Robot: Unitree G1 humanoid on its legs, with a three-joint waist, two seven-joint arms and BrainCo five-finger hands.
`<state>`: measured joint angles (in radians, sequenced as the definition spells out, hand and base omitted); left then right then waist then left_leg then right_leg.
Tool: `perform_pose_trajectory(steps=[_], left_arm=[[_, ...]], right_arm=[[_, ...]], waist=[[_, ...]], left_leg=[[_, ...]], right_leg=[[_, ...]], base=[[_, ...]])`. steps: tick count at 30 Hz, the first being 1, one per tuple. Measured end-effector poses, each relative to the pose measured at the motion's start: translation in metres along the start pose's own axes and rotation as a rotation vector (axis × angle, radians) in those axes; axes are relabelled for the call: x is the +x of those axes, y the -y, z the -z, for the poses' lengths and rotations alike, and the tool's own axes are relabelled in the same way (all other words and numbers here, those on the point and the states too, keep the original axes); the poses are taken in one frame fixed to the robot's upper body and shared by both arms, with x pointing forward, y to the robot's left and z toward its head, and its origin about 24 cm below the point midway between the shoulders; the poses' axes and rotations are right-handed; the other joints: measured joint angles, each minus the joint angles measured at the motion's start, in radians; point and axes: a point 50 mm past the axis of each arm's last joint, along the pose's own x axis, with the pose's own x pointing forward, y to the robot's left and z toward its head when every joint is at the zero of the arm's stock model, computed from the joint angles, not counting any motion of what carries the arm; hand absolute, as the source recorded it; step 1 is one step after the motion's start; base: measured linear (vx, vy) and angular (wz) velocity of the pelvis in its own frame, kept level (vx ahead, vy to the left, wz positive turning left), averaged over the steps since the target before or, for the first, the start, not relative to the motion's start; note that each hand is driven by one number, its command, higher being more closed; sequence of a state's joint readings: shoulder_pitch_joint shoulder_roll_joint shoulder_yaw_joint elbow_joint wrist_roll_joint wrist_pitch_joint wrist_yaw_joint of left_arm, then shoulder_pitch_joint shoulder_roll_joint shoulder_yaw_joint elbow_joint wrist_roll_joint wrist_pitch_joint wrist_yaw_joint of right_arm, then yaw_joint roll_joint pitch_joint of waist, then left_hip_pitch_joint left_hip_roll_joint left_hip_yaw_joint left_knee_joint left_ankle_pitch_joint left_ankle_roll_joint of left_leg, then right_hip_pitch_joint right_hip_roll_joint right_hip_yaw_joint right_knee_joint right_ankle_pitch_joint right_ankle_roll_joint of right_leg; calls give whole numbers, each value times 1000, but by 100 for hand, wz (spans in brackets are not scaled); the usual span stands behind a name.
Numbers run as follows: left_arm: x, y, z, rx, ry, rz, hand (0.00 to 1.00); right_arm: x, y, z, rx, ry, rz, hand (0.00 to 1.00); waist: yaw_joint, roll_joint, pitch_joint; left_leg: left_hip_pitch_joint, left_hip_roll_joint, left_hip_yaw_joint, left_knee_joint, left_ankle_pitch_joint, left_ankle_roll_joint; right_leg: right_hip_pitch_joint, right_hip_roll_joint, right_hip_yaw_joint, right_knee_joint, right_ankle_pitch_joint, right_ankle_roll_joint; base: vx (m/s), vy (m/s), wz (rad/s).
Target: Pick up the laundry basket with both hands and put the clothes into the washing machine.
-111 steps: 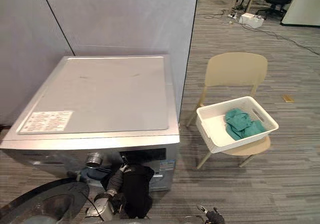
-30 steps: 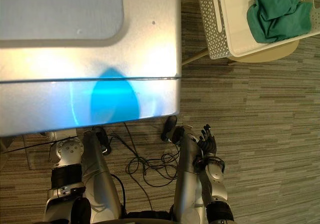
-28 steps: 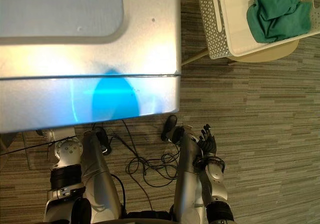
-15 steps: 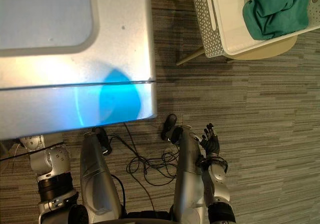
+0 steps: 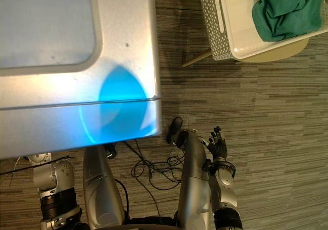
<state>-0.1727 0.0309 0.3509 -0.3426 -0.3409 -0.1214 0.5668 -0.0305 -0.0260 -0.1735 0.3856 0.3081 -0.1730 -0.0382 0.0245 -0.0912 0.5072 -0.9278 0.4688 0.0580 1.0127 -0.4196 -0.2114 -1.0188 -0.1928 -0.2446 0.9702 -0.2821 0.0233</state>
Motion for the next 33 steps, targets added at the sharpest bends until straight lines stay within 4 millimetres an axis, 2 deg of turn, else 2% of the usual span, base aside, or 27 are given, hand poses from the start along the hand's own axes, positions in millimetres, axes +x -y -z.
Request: perform_pose_trajectory(steps=[3, 5, 8, 10, 14, 16, 19, 22, 24, 25, 26, 27, 28, 29, 30, 31, 33], left_arm=[[-10, 16, 7, -25, -40, 92, 100], [-14, 25, 9, -44, -56, 142, 100], [-21, 41, 17, -183, -115, 199, 100], [-22, 55, 25, -248, -161, 240, 100], [-15, 78, 44, -316, -233, 249, 100], [-11, 86, 41, -350, -217, 253, 100], [-1, 105, 34, -455, -196, 255, 100], [16, 124, 25, -592, -181, 222, 100], [27, 132, 20, -628, -173, 194, 100], [35, 135, 18, -654, -180, 161, 100], [43, 135, 15, -650, -173, 140, 100], [54, 135, 5, -657, -139, 117, 100], [66, 134, -9, -670, -88, 101, 100], [71, 136, -18, -673, -55, 109, 100], [82, 141, -31, -660, -19, 127, 100], [90, 143, -38, -649, -3, 124, 100], [110, 136, -59, -651, 54, 82, 100]], right_arm=[[0, 2, -1, 4, 3, 9, 0], [0, 1, -2, 5, 8, 7, 0], [0, 2, -3, 7, 14, 9, 0], [-1, 2, -3, 8, 12, 13, 0], [-2, 2, -9, 20, 43, 21, 0], [-2, 2, -11, 23, 49, 27, 0], [-2, 0, -16, 55, 72, 26, 0], [-2, -4, -20, 113, 99, 40, 0], [-2, -5, -21, 129, 104, 42, 0], [-5, -6, -17, 156, 90, 51, 0], [-7, -8, -11, 180, 72, 58, 0], [-8, -11, -10, 187, 67, 55, 0], [-8, -11, -15, 186, 92, 49, 0], [-7, -11, -17, 194, 106, 49, 0], [-11, -11, -11, 210, 87, 67, 0], [-15, -8, -4, 227, 63, 86, 0], [-15, -8, -3, 230, 58, 80, 0]], waist=[[20, 0, -1], [21, -1, -1], [21, -2, -19], [21, -1, -54], [15, -3, -59], [16, -5, -60], [16, -8, -63], [15, -18, -69], [14, -18, -69], [3, -27, -75], [-25, -43, -86], [-33, -63, -103], [-31, -62, -104], [-28, -62, -106], [-37, -88, -108], [-49, -100, -115], [-50, -100, -114]], left_leg=[[-1, -1, 1, 0, 0, 0], [-4, -3, 0, 0, 0, 0], [-27, -6, -3, 3, 0, 0], [-53, -6, -3, 7, 0, 0], [-86, 1, -12, 25, 0, 1], [-115, 4, -21, 38, 1, 3], [-178, 3, -24, 55, 6, 21], [-241, 2, -24, 43, 10, 27], [-255, 9, -21, 5, 18, 41], [-264, 28, 7, -6, 32, 46], [-276, 31, 19, 2, 40, 31], [-307, 38, 17, 54, 48, 15], [-301, 34, 35, 90, 42, 28], [-287, 31, 47, 58, 22, 77], [-310, 47, 75, 54, 43, 77], [-325, 54, 92, 61, 43, 76], [-351, 55, 82, 68, 44, 77]], right_leg=[[0, -1, 1, -3, 0, 0], [0, -2, 0, -4, 0, 0], [-16, -2, 1, -10, 2, 3], [-42, -2, 2, -11, 8, 1], [-67, 9, 2, -19, 33, -2], [-88, 16, 3, -24, 48, -3], [-135, 23, 9, -51, 87, 4], [-176, 50, 9, -145, 140, 7], [-178, 55, -8, -210, 141, 12], [-215, 47, 4, -51, 120, -18], [-198, 51, 16, -9, 98, -9], [-200, 70, 23, -57, 58, -17], [-222, 98, 10, -117, 79, -5], [-236, 109, 0, -126, 91, -10], [-264, 100, 5, -15, 81, -26], [-229, 97, 18, -48, 53, -50], [-262, 132, 13, -109, 86, -40]], base=[[-8, -10, 1], [-23, -25, 3], [-26, -16, 0], [-44, -29, -7], [-80, -37, -10], [-118, -30, -10], [-219, -6, -14], [-205, 46, -33], [-150, 30, -29], [-82, -118, 15], [-80, -212, 12], [-121, -172, -34], [-134, -61, -80], [-121, 9, -82], [-62, -33, -25], [-99, -90, -27], [-126, -60, -68]])
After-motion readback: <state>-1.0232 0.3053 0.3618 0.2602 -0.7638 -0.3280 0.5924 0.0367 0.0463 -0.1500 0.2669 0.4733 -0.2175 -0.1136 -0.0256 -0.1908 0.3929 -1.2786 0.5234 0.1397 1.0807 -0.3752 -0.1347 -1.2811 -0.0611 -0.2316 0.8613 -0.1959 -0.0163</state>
